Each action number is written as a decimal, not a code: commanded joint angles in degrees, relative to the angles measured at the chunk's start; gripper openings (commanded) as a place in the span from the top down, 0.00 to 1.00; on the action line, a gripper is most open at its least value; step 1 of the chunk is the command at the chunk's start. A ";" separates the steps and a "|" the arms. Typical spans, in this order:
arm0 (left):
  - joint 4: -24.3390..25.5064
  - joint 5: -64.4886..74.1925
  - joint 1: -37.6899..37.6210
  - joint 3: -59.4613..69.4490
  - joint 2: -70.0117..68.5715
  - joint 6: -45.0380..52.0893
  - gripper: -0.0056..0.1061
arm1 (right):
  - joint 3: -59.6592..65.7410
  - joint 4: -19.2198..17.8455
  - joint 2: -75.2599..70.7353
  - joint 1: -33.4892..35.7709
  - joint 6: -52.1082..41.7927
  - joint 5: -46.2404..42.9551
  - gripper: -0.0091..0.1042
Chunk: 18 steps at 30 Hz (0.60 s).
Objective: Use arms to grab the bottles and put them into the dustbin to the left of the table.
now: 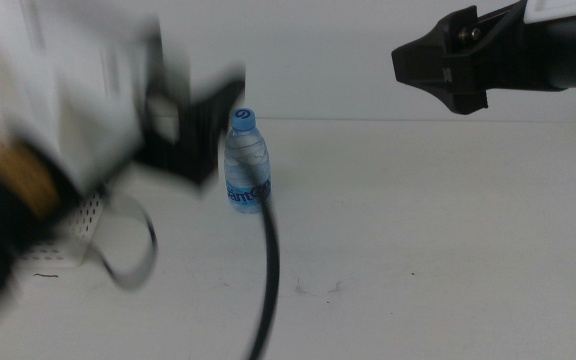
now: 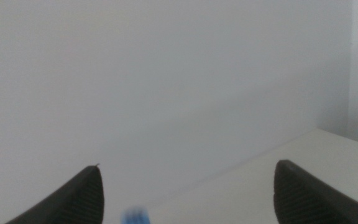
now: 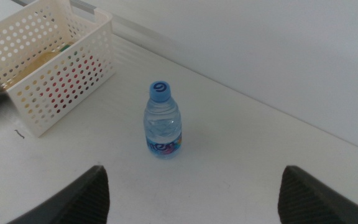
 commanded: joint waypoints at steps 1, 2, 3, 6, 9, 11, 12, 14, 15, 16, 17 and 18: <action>-3.73 -25.19 -0.47 13.37 2.76 -5.84 0.11 | -0.25 -0.32 -0.24 0.19 -0.13 -0.44 0.13; -4.98 -31.02 -0.47 17.66 4.53 -7.16 0.11 | -0.25 -0.43 -0.24 0.19 -0.13 -0.44 0.13; -6.34 -35.06 -0.47 21.01 6.23 -6.90 0.11 | -0.25 -0.66 -0.24 0.19 -0.13 -0.44 0.13; -10.72 -36.98 -0.47 25.55 10.27 -6.21 0.11 | -0.25 -0.66 -0.24 0.19 -0.13 -0.44 0.13; -11.46 -39.68 0.58 25.34 14.94 -3.07 0.11 | -0.25 -0.66 -0.24 0.19 -0.13 -0.44 0.13; -10.03 -41.76 1.80 24.59 18.89 -3.37 0.11 | -0.25 -0.66 -0.24 0.19 -0.13 -0.44 0.13; -8.87 -42.22 2.54 23.72 21.40 -4.20 0.11 | -0.25 -0.66 -0.24 0.19 -0.13 -0.44 0.13; -6.49 -42.74 4.05 21.18 26.40 -6.92 0.11 | -0.25 -0.66 -0.24 0.19 -0.13 -0.44 0.13; -5.31 -43.01 4.74 19.96 29.22 -8.42 0.11 | -0.25 -0.66 -0.24 0.19 -0.13 -0.44 0.13; -3.98 -43.15 5.19 18.70 31.38 -9.20 0.11 | -0.25 -0.66 -0.24 0.19 -0.13 -0.44 0.13; -2.86 -43.27 5.60 16.88 33.90 -9.85 0.11 | -0.25 -0.66 -0.24 0.19 -0.13 -0.44 0.13; -1.83 -43.69 5.71 15.34 36.28 -10.02 0.11 | -0.25 -0.66 -0.24 0.19 -0.13 -0.44 0.13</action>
